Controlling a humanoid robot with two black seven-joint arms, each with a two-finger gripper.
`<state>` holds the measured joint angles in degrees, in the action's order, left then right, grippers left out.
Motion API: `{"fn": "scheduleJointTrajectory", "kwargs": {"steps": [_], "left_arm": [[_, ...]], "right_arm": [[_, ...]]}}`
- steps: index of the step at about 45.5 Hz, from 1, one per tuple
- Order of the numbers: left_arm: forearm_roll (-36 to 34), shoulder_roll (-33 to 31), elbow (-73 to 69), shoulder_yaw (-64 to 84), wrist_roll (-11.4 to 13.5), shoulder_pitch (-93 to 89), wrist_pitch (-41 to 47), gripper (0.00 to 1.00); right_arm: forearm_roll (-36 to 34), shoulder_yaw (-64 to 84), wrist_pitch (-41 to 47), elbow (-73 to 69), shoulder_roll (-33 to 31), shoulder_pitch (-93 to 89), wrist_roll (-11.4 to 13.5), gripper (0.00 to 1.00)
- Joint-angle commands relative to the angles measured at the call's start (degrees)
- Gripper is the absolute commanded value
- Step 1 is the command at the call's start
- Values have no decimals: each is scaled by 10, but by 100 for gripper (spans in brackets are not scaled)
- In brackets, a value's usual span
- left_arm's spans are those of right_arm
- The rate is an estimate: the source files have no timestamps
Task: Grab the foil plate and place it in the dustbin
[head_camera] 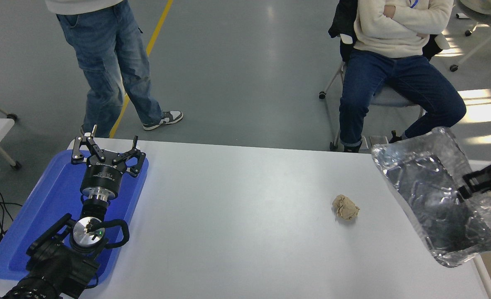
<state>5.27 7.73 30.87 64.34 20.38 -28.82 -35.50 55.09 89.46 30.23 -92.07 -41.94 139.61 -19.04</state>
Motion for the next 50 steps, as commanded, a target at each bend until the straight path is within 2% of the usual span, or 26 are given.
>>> {"fn": "scheduleJointTrajectory", "kwargs": {"steps": [1, 6, 13, 24, 31, 40, 50], "left_arm": [[0, 0, 0, 0, 0, 0, 0, 100], [0, 0, 1, 0, 0, 0, 0, 100], [0, 0, 0, 0, 0, 0, 0, 100], [0, 0, 0, 0, 0, 0, 0, 100], [0, 0, 0, 0, 0, 0, 0, 100], [-1, 0, 1, 0, 0, 0, 0, 100], [0, 0, 0, 0, -1, -1, 0, 100]], "right_arm": [[134, 1, 51, 96, -114, -21, 1, 0], [179, -8, 55, 144, -152, -46, 0, 0], [202, -37, 55, 205, -191, -96, 0, 0], [248, -149, 47, 299, -223, -228, 0, 0], [251, -232, 37, 360, -229, -327, -1, 0], [252, -276, -82, 428, -213, -456, -1, 0], [237, -291, -201, 560, -158, -597, -3, 0]]}}
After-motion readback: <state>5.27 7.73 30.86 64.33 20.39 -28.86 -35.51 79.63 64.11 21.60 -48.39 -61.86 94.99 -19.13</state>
